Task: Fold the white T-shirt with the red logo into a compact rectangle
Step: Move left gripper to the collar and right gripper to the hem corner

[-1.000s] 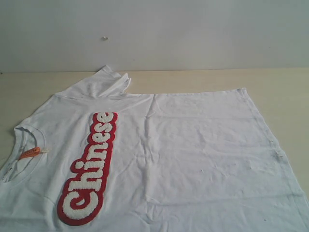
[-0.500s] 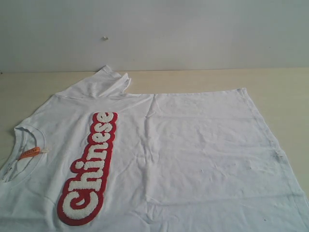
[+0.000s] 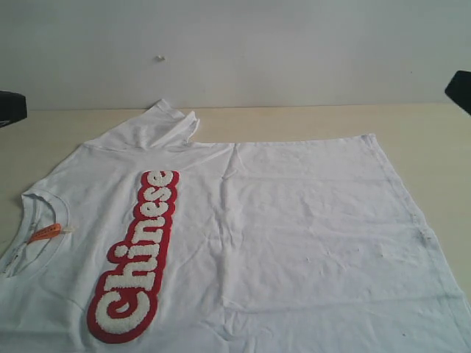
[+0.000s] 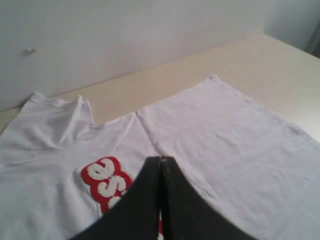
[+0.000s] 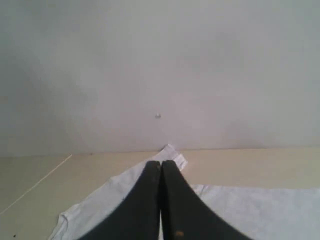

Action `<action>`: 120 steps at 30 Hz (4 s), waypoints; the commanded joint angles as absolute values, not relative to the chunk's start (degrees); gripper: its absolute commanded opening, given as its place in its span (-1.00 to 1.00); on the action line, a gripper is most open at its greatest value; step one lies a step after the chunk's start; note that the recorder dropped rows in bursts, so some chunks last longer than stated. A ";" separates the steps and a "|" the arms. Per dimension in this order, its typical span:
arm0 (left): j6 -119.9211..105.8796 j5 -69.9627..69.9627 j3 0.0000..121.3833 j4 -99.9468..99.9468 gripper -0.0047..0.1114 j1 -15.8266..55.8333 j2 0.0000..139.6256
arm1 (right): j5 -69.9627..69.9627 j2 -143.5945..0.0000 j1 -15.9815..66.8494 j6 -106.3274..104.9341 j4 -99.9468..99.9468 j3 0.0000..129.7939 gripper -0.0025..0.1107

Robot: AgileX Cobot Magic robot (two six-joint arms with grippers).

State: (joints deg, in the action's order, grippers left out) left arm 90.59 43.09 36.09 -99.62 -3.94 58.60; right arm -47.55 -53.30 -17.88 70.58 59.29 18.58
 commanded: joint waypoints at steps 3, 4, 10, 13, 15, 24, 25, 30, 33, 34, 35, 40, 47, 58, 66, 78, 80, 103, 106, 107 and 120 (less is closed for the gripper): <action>87.22 45.66 36.61 -99.95 -0.92 -3.97 59.68 | -53.39 -61.52 -17.99 70.71 60.89 19.88 -0.96; 87.22 46.29 36.61 -99.95 -0.92 -3.97 59.68 | -52.69 -61.94 -17.99 70.71 60.89 19.88 -0.96; 87.45 51.49 36.61 -99.56 -0.92 -3.97 59.68 | -52.44 -62.13 -17.99 70.71 60.89 19.88 -0.96; 86.91 57.00 34.05 -99.80 -0.92 -3.97 59.68 | -52.44 -62.13 -17.99 70.71 60.89 19.88 -0.96; 83.11 56.59 30.37 -99.95 -0.92 -3.97 59.68 | -52.44 -62.13 -17.99 70.71 60.89 19.88 -0.96; 49.75 48.79 18.30 -68.76 -0.92 -3.87 59.23 | -52.44 -62.13 -17.99 70.71 60.89 19.88 -0.96; 49.75 48.54 17.12 -64.19 -0.92 -3.87 59.23 | -52.44 -62.13 -17.99 70.71 60.89 19.88 -0.96; 43.02 49.35 13.68 -57.67 -0.92 -3.87 59.63 | -52.44 -62.13 -17.99 70.71 60.89 19.88 -0.96; 34.54 47.03 13.39 -58.58 -0.92 -3.87 59.74 | -52.44 -62.13 -17.99 70.71 60.89 19.88 -0.96; 29.50 42.12 13.39 -59.49 -0.92 -3.87 59.74 | -52.44 -62.13 -17.99 70.71 60.89 19.88 -0.96; 25.44 39.98 13.39 -60.36 -0.92 -3.87 59.74 | -52.44 -62.13 -17.99 70.71 60.89 19.88 -0.96; 5.57 31.44 13.53 -60.24 -0.92 -3.87 59.63 | -52.44 -62.13 -17.99 70.71 60.89 19.88 -0.96; -11.22 22.79 13.66 -52.63 -0.92 -3.87 59.63 | -52.44 -62.13 -17.99 70.71 60.89 19.88 -0.96; -12.61 10.78 15.62 -62.90 -0.92 -1.99 58.90 | -52.44 -62.13 -17.99 70.71 60.89 19.88 -0.96; -61.15 -10.65 17.98 -16.78 -0.92 6.66 54.91 | -52.44 -62.13 -17.99 70.71 60.89 19.88 -0.96; -69.61 -30.45 26.94 5.66 -0.92 8.55 55.85 | -52.44 -62.13 -17.99 70.71 60.89 19.88 -0.96; -69.70 -33.70 29.08 5.66 -0.92 8.55 57.80 | -52.44 -62.13 -17.99 70.71 60.89 19.88 -0.96; -70.13 -44.89 43.33 9.14 -0.92 8.55 84.52 | -52.44 -62.13 -17.99 70.71 60.89 19.88 -0.96; -70.24 -44.08 43.33 12.63 -0.92 8.55 84.62 | -52.44 -62.13 -17.99 70.71 60.89 19.88 -0.96; -70.63 -44.08 43.33 13.34 -0.92 8.55 84.62 | -52.44 -62.13 -17.99 70.71 60.89 19.88 -0.96; -75.15 -41.40 43.33 18.88 -0.92 8.55 84.62 | -52.06 -62.13 -17.99 70.56 47.53 19.88 -0.96</action>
